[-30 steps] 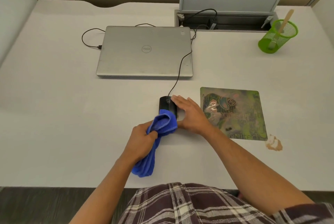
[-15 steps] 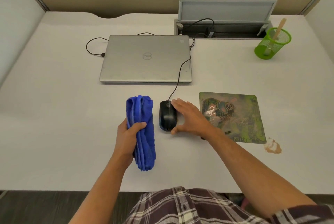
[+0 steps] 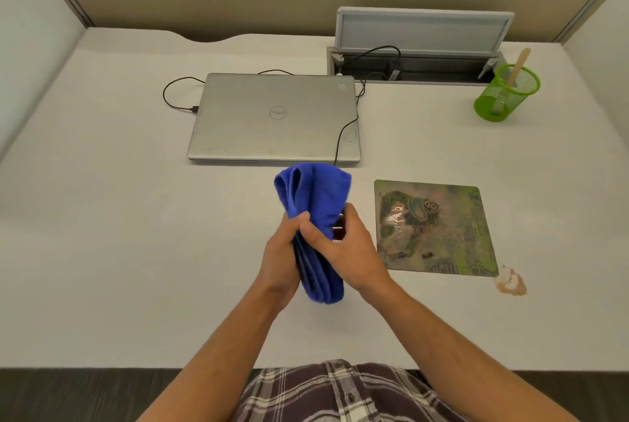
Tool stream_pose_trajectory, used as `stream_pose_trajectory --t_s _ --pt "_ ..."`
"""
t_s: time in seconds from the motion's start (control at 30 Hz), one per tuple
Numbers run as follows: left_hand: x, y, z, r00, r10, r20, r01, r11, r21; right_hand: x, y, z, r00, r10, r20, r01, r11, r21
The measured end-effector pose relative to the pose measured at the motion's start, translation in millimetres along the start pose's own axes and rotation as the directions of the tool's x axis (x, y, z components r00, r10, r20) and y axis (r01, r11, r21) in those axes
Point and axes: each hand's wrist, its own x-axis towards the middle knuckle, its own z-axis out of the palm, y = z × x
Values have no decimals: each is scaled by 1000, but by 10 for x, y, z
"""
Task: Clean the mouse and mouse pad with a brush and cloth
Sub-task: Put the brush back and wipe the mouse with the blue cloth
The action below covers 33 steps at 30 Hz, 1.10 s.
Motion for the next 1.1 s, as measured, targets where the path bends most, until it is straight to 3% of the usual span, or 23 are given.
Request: stream_pose_trajectory --t_s 0.17,0.3,0.37,0.43,0.53,0.6,0.67,0.8,0.97,1.1 --pt "-2 16 99 989 3 146 -13 997 71 43 -29 -29 999 26 27 -28 995 97" --pt "57 14 -51 969 -48 242 -40 938 343 83 22 -91 999 38 -12 -39 999 -19" --pt "94 29 -150 956 -25 292 -122 871 476 115 29 -168 998 51 -49 -53 997 -55" --pt "171 -1 -319 948 76 310 -261 745 614 178 -9 -295 992 38 -122 -54 989 -137" --pt "337 -108 -675 938 182 296 -347 457 819 321 -87 -478 984 -14 -177 -41 953 -301" --pt "448 -174 -840 915 173 365 -397 224 890 438 -107 -508 984 -96 -149 20 894 -448" --pt "548 -236 -904 875 141 463 -476 84 875 550 -94 -448 979 -174 -104 78 797 -600" --pt "694 -309 -919 835 129 535 -544 47 838 742 -37 -193 972 -231 -45 112 624 -773" --pt "739 -338 -936 799 200 567 -588 63 806 838 93 66 987 -158 17 85 437 -895" --pt "754 -364 -944 792 209 574 -597 63 800 820 178 72 991 -128 37 93 468 -879"
